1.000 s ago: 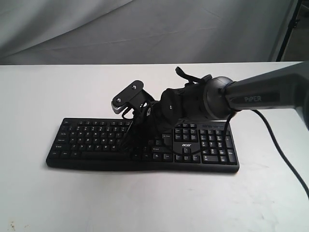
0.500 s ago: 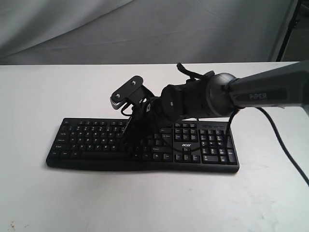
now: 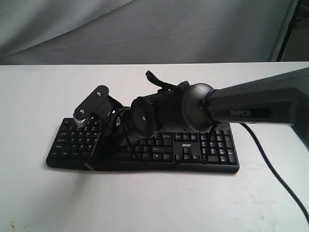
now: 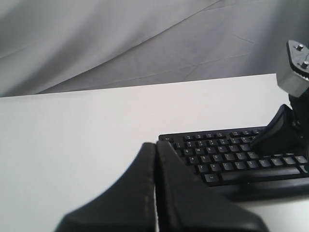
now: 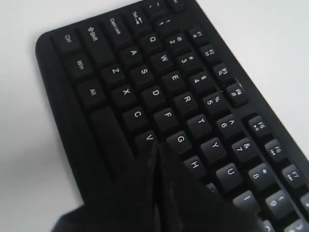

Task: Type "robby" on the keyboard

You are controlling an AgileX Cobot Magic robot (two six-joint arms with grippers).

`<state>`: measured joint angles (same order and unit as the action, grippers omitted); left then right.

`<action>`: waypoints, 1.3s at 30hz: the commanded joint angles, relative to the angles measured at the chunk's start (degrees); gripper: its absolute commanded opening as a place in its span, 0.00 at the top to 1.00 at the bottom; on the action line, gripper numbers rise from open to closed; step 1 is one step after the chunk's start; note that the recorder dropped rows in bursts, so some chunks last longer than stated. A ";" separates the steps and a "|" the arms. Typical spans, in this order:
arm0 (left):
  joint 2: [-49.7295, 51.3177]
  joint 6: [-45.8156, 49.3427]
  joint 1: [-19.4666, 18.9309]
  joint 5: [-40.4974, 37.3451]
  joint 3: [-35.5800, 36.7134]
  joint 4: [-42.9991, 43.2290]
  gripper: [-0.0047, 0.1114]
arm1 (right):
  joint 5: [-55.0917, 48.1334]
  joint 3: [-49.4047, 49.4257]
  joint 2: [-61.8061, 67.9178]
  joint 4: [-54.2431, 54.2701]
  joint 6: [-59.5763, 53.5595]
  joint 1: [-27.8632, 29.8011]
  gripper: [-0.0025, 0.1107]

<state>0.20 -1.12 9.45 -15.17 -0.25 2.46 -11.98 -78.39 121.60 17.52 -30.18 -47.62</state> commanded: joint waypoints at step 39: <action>-0.20 -0.16 0.36 0.42 0.25 0.27 0.96 | 6.34 -0.36 4.64 -1.65 -0.85 -0.34 0.98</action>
<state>0.20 -1.12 9.45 -15.17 -0.25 2.46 -5.78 -78.39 125.52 16.13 -30.50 -47.95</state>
